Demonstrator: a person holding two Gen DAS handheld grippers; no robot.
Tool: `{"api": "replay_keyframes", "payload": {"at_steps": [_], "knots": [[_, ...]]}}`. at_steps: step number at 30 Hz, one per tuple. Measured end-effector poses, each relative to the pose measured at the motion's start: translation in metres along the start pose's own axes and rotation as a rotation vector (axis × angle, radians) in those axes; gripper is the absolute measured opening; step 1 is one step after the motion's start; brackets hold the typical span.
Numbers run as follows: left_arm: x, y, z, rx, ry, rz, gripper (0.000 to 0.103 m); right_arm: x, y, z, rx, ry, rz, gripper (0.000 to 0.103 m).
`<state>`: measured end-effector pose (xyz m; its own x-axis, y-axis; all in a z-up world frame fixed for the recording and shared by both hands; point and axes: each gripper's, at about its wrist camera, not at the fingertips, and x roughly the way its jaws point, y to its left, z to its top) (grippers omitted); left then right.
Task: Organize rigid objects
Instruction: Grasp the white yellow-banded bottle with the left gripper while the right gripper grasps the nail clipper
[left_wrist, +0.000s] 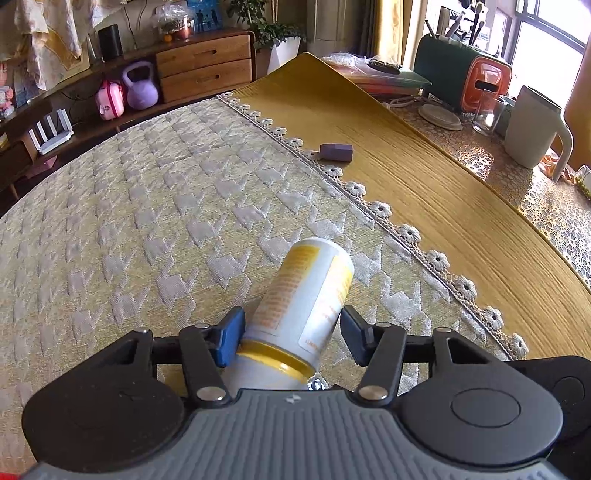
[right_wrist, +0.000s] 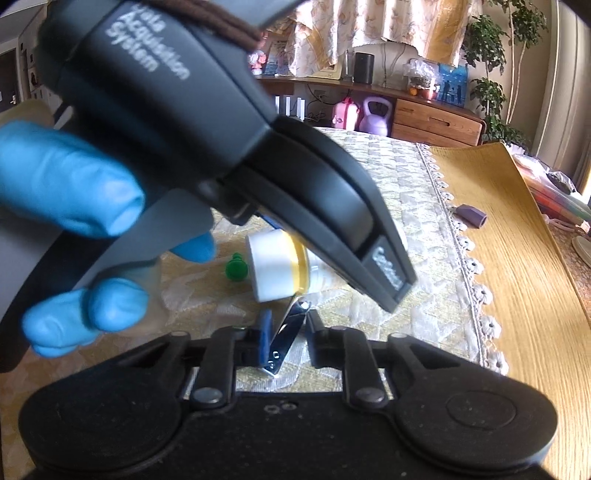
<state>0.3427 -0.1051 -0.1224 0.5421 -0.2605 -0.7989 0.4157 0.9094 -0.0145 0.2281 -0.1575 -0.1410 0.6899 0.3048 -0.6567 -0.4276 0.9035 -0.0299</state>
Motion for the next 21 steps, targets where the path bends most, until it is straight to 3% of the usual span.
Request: {"api": "replay_keyframes", "payload": {"at_steps": [6,15,21], "knots": [[-0.008,0.008,-0.002,-0.07,0.001,0.006,0.046,-0.006,-0.008,0.0,0.053,0.009,0.001,0.01],[-0.032,0.018,-0.013,-0.198,-0.01,0.0,0.046,-0.029,-0.029,-0.006,0.162,0.013,0.008,0.011],[-0.064,0.014,-0.024,-0.236,-0.031,-0.006,0.046,-0.055,-0.031,-0.004,0.171,-0.02,0.019,0.01]]}}
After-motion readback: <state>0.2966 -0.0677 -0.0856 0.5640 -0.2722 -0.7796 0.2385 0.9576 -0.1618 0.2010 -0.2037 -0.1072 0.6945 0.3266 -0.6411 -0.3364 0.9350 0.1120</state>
